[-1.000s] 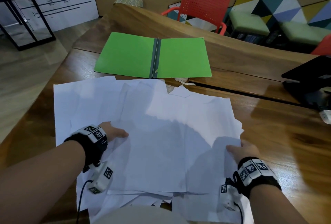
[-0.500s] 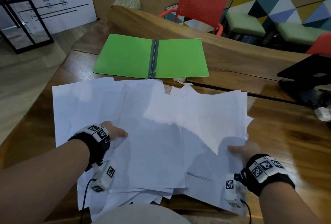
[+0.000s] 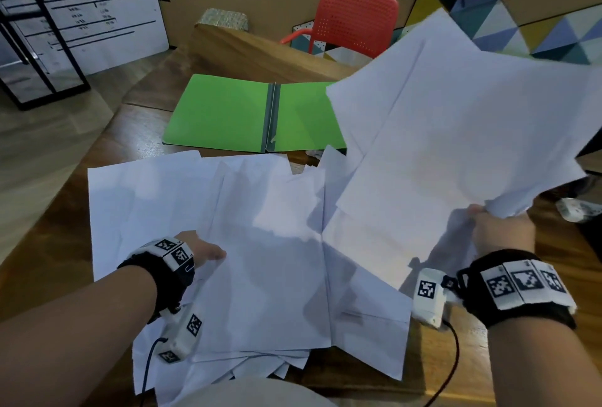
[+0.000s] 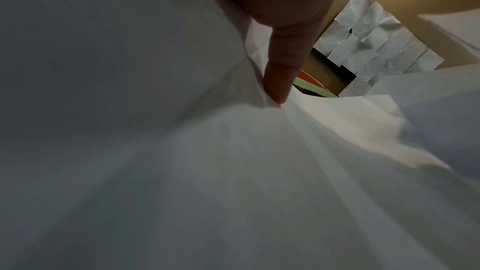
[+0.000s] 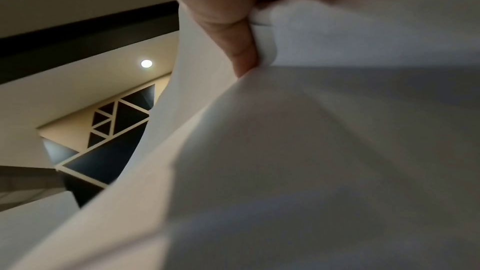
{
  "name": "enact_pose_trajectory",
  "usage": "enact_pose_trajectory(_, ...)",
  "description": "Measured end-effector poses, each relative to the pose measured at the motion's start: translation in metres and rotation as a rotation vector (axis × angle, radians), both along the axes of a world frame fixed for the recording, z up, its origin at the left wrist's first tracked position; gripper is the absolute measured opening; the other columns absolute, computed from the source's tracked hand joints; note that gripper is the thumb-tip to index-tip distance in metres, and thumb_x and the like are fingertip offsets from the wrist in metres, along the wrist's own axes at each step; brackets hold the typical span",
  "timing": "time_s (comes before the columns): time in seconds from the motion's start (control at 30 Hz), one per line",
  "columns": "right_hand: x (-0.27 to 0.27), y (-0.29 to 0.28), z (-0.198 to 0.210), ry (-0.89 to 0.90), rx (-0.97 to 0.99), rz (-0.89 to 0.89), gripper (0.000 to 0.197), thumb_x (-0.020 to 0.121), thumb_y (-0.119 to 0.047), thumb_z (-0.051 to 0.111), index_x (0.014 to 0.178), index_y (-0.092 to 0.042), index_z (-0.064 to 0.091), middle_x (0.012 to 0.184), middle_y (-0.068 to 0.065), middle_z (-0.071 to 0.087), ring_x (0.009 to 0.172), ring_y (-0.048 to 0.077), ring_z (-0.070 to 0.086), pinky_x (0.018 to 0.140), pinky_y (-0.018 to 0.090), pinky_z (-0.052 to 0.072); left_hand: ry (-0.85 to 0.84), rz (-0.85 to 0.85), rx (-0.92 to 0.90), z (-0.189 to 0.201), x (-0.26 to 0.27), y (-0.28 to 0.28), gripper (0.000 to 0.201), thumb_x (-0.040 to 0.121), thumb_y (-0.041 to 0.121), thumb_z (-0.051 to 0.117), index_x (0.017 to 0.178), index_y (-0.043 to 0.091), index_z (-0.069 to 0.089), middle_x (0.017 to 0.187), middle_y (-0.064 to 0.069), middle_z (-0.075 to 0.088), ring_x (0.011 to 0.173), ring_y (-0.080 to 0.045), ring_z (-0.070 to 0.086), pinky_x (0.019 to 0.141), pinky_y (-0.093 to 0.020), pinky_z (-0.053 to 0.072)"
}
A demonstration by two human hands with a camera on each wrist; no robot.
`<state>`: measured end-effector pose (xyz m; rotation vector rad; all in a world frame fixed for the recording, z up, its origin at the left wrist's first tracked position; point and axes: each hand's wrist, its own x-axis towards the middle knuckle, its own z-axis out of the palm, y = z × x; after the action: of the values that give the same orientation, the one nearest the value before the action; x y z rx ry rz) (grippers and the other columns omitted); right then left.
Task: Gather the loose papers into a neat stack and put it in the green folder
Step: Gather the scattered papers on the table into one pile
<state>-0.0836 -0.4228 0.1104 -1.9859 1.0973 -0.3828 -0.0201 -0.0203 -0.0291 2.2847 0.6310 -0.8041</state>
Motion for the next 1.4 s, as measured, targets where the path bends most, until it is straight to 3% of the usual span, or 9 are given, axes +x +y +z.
enact_pose_trajectory(0.23,-0.005,0.042,-0.042,0.264,0.166,0.129,0.043,0.090,-0.016,0.053,0.122,0.014,0.048,0.100,0.023,0.056,0.095,0.038,0.057,0.077,0.039,0.041,-0.057,0.039,-0.113,0.004,-0.002,-0.003,0.045,0.081,0.021,0.067,0.118,-0.002,0.058,0.125,-0.022,0.058,0.113,-0.035,0.055,0.091,-0.034,0.041)
enact_pose_trajectory(0.47,0.008,0.036,-0.023,0.079,0.247,0.056,0.051,0.087,-0.027,0.060,0.124,0.007,0.049,0.107,0.017,0.059,0.098,0.031,0.059,0.076,0.031,0.040,-0.030,-0.016,-0.100,0.012,-0.008,-0.003,0.044,0.076,0.022,0.070,0.114,0.003,0.060,0.118,-0.019,0.062,0.090,-0.026,0.051,0.081,-0.028,0.040)
enact_pose_trajectory(0.6,0.018,0.041,-0.025,0.035,0.189,0.128,0.049,0.087,-0.018,0.060,0.126,0.010,0.048,0.111,0.018,0.061,0.098,0.030,0.058,0.077,0.029,0.039,-0.030,0.049,-0.149,0.017,-0.011,-0.005,0.046,0.075,0.022,0.071,0.115,0.001,0.061,0.112,-0.018,0.063,0.097,-0.032,0.056,0.083,-0.031,0.043)
enact_pose_trajectory(0.77,-0.003,0.066,-0.087,0.288,0.240,0.336,0.036,0.081,-0.009,0.066,0.112,0.008,0.059,0.106,0.019,0.064,0.094,0.029,0.061,0.080,0.036,0.048,-0.054,0.023,-0.192,0.005,-0.008,0.003,0.122,0.031,0.088,0.057,0.130,0.016,0.053,0.131,-0.009,0.059,0.117,-0.032,0.055,0.104,-0.043,0.040)
enact_pose_trajectory(0.9,-0.020,0.087,-0.121,0.359,0.323,0.389,0.054,0.076,-0.014,0.069,0.126,-0.002,0.048,0.112,0.017,0.063,0.097,0.031,0.062,0.076,0.035,0.052,-0.069,-0.021,-0.164,0.013,-0.009,-0.001,0.126,0.026,0.088,0.054,0.127,0.014,0.054,0.127,-0.010,0.060,0.114,-0.031,0.055,0.104,-0.043,0.041)
enact_pose_trajectory(1.03,-0.021,0.105,-0.123,0.456,0.194,0.556,0.047,0.086,-0.003,0.047,0.132,-0.009,0.044,0.124,0.015,0.058,0.104,0.028,0.056,0.079,0.024,0.041,-0.084,-0.091,-0.166,0.015,-0.009,-0.008,0.078,0.068,0.057,0.068,0.129,0.012,0.053,0.129,-0.011,0.058,0.116,-0.030,0.054,0.098,-0.033,0.040)
enact_pose_trajectory(1.1,-0.018,0.113,-0.122,0.545,0.162,0.741,0.041,0.086,-0.007,0.045,0.128,-0.010,0.049,0.118,0.011,0.060,0.102,0.028,0.059,0.074,0.023,0.045,-0.063,-0.109,-0.147,0.013,-0.007,-0.012,0.083,0.060,0.053,0.074,0.125,0.005,0.054,0.127,-0.013,0.060,0.116,-0.030,0.055,0.095,-0.031,0.041)
enact_pose_trajectory(1.23,-0.007,0.106,-0.116,0.425,0.168,0.607,0.015,0.090,-0.024,0.052,0.088,-0.012,0.061,0.083,0.007,0.060,0.077,0.024,0.057,0.077,0.034,0.051,-0.057,-0.087,-0.103,0.014,-0.005,-0.013,0.017,0.076,0.013,0.072,0.072,0.007,0.056,0.077,-0.004,0.057,0.087,-0.023,0.053,0.068,-0.026,0.040)
enact_pose_trajectory(1.4,0.003,0.093,-0.109,0.313,0.251,0.394,0.019,0.089,-0.026,0.055,0.070,-0.024,0.052,0.064,0.005,0.060,0.060,0.022,0.057,0.073,0.037,0.053,-0.019,-0.127,-0.161,0.018,-0.003,-0.007,0.029,0.058,0.026,0.072,0.073,0.005,0.060,0.072,-0.006,0.056,0.070,-0.021,0.053,0.058,-0.025,0.039)
